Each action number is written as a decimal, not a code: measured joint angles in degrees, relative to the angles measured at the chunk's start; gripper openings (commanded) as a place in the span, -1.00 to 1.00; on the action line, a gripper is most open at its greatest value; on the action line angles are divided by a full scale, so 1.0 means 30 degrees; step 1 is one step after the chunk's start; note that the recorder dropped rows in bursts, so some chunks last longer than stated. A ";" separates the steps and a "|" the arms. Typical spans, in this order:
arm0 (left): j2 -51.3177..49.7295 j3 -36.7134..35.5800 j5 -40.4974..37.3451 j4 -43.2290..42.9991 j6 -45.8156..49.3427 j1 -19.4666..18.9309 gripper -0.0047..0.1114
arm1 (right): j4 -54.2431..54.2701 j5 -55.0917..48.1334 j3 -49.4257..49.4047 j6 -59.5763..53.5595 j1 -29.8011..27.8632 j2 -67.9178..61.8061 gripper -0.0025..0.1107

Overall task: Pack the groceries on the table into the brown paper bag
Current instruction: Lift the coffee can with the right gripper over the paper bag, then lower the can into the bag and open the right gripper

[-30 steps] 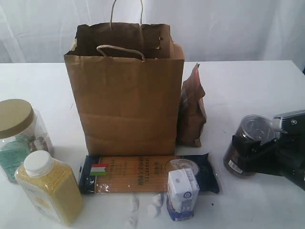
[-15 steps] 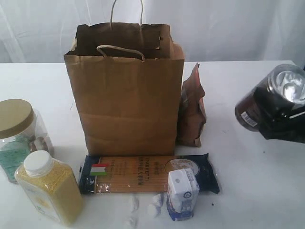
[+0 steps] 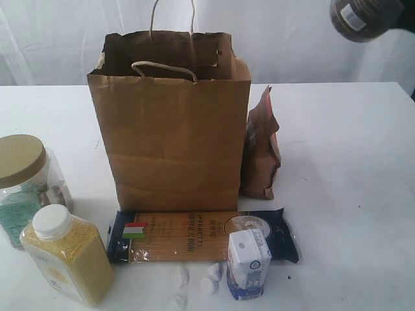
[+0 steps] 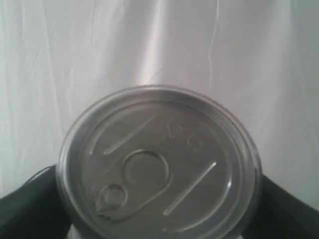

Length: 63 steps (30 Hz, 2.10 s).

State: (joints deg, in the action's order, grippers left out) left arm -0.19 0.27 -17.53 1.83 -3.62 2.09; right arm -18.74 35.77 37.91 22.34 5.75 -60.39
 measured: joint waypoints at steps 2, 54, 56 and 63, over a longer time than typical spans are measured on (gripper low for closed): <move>0.0000 0.0000 0.0000 0.0000 0.0000 0.0000 -0.92 | -0.1362 -0.0042 0.1108 0.1465 0.0000 -0.0938 -0.96; 0.0000 0.0000 0.0000 0.0000 0.0000 0.0000 -0.92 | -0.9623 0.2425 1.1249 0.4269 0.7283 -1.4844 -0.94; 0.0000 0.0000 0.0000 0.0000 0.0000 0.0000 -0.92 | -0.9623 0.2093 1.1530 0.4230 0.7439 -1.4841 -0.84; 0.0000 0.0000 0.0000 0.0000 0.0000 0.0000 -0.92 | -0.9696 0.1142 1.1717 0.4198 0.7602 -1.4841 -0.12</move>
State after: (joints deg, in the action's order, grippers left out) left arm -0.19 0.27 -17.53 1.83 -3.62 2.09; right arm -47.83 39.20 73.06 34.93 28.55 -104.91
